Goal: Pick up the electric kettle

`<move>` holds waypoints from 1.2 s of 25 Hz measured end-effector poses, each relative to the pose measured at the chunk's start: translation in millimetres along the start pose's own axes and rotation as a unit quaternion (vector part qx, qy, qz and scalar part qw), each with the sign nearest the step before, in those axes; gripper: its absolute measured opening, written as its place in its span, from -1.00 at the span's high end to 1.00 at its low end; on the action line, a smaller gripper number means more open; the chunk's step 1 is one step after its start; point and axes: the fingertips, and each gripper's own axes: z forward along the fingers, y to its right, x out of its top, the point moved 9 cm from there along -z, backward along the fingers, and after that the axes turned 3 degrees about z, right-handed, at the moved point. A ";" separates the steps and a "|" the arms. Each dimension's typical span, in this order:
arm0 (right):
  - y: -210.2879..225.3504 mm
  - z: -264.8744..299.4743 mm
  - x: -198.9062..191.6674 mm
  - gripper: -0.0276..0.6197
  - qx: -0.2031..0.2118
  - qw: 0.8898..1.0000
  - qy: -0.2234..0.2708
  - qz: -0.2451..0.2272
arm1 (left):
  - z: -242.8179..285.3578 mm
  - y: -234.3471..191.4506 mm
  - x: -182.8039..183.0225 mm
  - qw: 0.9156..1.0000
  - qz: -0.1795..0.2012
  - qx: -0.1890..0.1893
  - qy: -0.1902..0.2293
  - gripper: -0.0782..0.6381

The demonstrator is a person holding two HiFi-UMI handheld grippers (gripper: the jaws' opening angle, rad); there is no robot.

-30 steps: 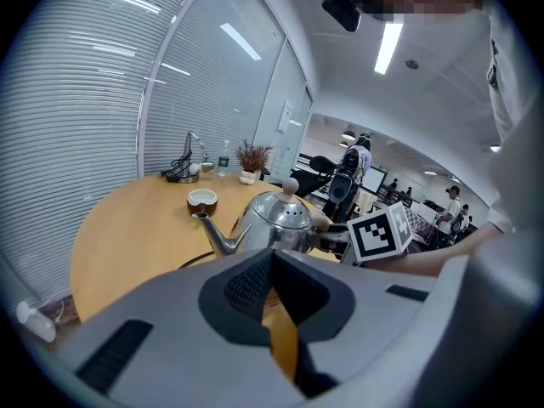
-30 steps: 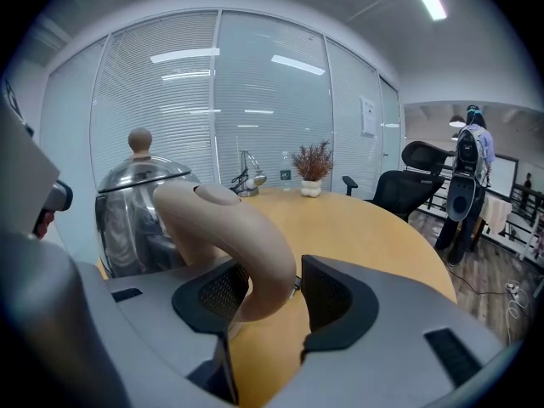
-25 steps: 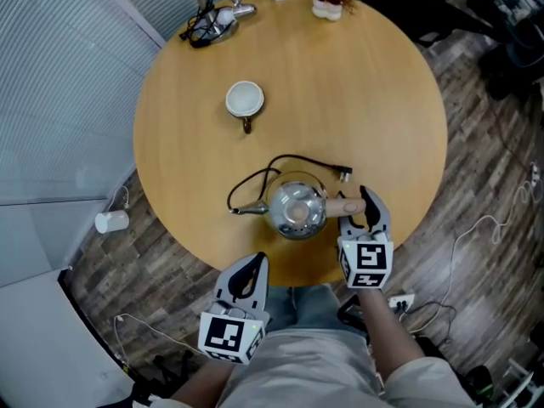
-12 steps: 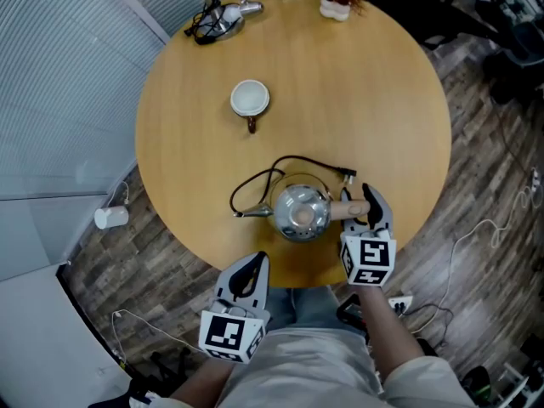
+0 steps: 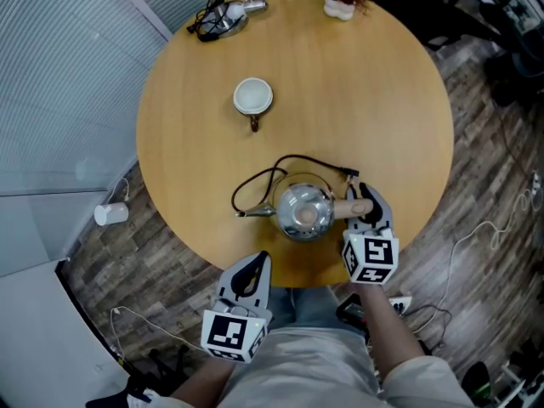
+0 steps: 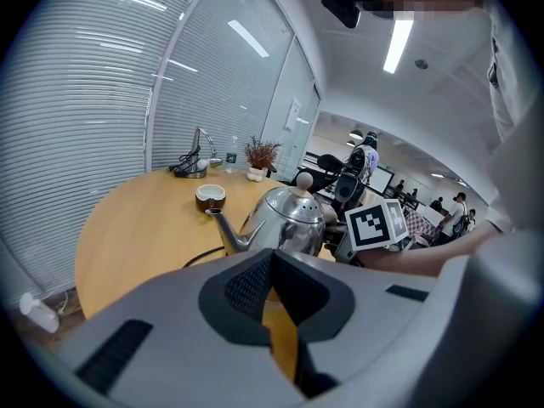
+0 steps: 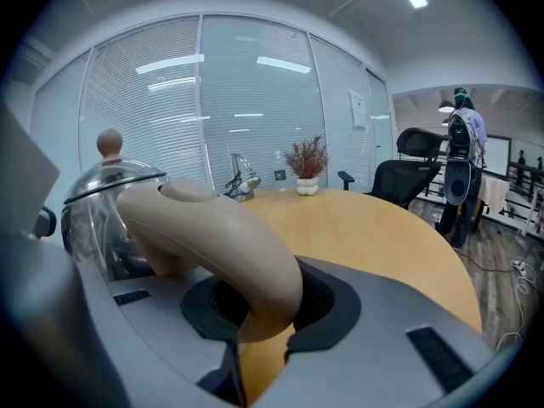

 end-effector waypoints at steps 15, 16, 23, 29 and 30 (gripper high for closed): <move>-4.7 -2.0 5.5 0.58 -0.015 1.000 0.015 0.004 | -5.3 -6.7 -0.7 1.000 -0.004 0.007 0.010 0.78; -4.7 -1.8 5.7 0.58 -0.014 1.000 0.014 0.005 | -5.7 -7.5 -0.9 1.000 -0.004 0.008 0.010 0.78; -8.7 -8.8 14.2 0.58 -0.008 0.999 0.027 0.019 | -9.5 -6.4 -0.6 1.000 -0.005 0.005 0.007 0.78; -14.2 -21.1 23.6 0.58 -0.001 0.999 0.034 0.017 | -11.2 -2.7 -1.6 1.000 0.003 0.001 0.016 0.78; -14.5 -23.9 25.2 0.58 0.001 0.999 0.035 0.018 | -11.5 -2.0 -2.0 1.000 0.005 -0.001 0.017 0.78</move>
